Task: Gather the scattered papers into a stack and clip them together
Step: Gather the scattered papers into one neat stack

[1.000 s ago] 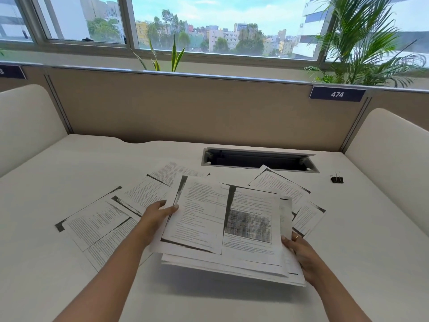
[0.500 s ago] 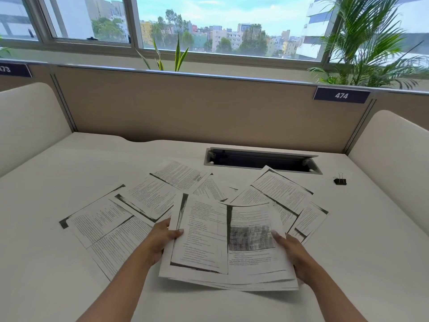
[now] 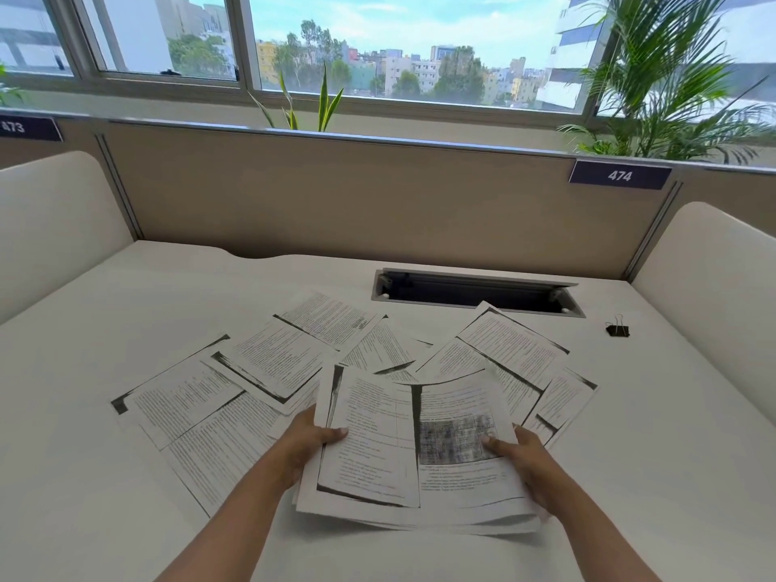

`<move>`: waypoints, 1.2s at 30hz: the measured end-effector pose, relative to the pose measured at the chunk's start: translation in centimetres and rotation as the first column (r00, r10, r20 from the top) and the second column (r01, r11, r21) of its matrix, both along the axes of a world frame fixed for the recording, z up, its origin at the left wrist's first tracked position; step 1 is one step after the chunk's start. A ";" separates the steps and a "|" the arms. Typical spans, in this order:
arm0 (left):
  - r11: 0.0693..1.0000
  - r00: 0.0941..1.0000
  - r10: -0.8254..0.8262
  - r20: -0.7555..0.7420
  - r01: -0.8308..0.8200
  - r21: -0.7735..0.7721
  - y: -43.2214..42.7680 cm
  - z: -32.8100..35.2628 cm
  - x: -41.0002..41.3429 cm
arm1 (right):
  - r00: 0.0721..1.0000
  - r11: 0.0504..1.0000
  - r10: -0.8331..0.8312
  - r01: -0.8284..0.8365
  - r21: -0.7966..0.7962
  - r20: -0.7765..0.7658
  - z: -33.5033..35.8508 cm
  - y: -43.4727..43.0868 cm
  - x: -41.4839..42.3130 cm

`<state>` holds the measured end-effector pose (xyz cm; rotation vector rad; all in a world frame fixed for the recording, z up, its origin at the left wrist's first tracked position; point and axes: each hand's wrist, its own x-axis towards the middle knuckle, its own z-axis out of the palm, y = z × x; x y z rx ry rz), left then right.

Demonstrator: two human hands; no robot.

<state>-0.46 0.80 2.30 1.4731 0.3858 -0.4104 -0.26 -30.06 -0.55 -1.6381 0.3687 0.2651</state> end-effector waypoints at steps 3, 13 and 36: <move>0.995 0.998 0.054 0.042 -0.058 0.087 0.1 -0.3 0.4 | 1.000 1.000 0.007 -0.007 -0.013 0.002 -0.3 -0.1 0.0; 0.707 0.918 -0.043 0.393 -0.250 0.662 2.6 -0.7 4.1 | 1.000 1.000 0.009 -0.009 0.002 0.012 -0.6 -0.8 0.1; -0.055 0.910 -0.413 -0.044 0.024 0.998 3.9 -2.9 6.6 | 1.000 0.999 0.006 -0.007 -0.034 -0.020 -1.0 -1.1 0.9</move>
